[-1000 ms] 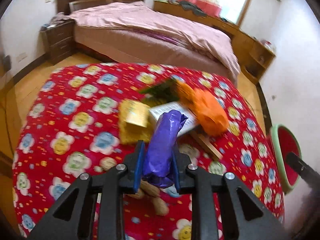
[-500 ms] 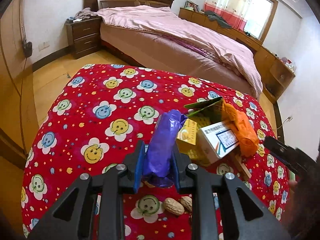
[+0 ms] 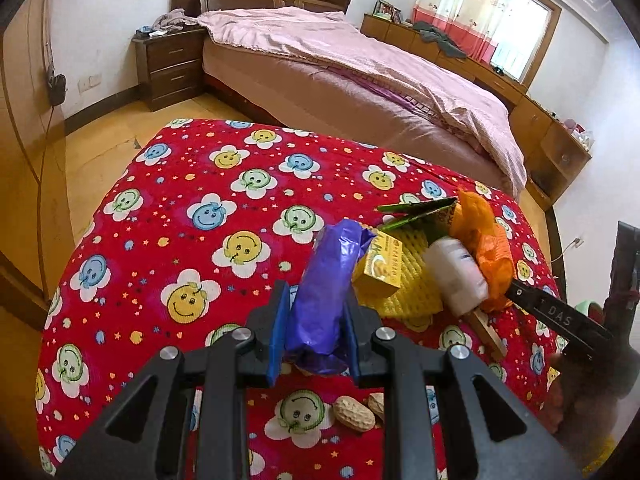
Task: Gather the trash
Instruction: 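Grasp the orange mesh bag with right tool while left tool holds the wrapper, then carry the mesh bag over the red bin with right tool while left carries wrapper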
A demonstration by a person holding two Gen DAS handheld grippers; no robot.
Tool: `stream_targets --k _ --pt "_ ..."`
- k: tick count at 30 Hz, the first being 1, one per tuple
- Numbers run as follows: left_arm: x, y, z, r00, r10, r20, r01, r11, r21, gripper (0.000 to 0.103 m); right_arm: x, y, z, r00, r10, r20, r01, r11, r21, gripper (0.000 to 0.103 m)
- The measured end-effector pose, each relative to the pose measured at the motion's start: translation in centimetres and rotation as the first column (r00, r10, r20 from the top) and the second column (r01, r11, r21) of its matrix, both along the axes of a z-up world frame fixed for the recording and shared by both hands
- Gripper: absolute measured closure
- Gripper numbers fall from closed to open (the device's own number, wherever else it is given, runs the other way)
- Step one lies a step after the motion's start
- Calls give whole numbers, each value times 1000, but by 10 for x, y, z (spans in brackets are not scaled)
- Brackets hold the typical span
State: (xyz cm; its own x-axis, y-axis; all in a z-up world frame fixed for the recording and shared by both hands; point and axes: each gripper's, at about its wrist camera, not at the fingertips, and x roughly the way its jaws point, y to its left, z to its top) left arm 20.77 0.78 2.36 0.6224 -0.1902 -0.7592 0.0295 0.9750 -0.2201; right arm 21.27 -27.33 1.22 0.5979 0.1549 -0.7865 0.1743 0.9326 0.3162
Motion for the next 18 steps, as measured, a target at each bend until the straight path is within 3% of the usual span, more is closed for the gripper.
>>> stream_targets --k 6,18 --pt "-10 -5 9 1000 -15 14 15 1000 -8 78 -7 -17 -3 999 -32 -12 32 999 14 94" --pt "-38 -22 31 997 -70 38 72 996 -43 78 -71 -42 38 994 -62 94 54 995 78 99"
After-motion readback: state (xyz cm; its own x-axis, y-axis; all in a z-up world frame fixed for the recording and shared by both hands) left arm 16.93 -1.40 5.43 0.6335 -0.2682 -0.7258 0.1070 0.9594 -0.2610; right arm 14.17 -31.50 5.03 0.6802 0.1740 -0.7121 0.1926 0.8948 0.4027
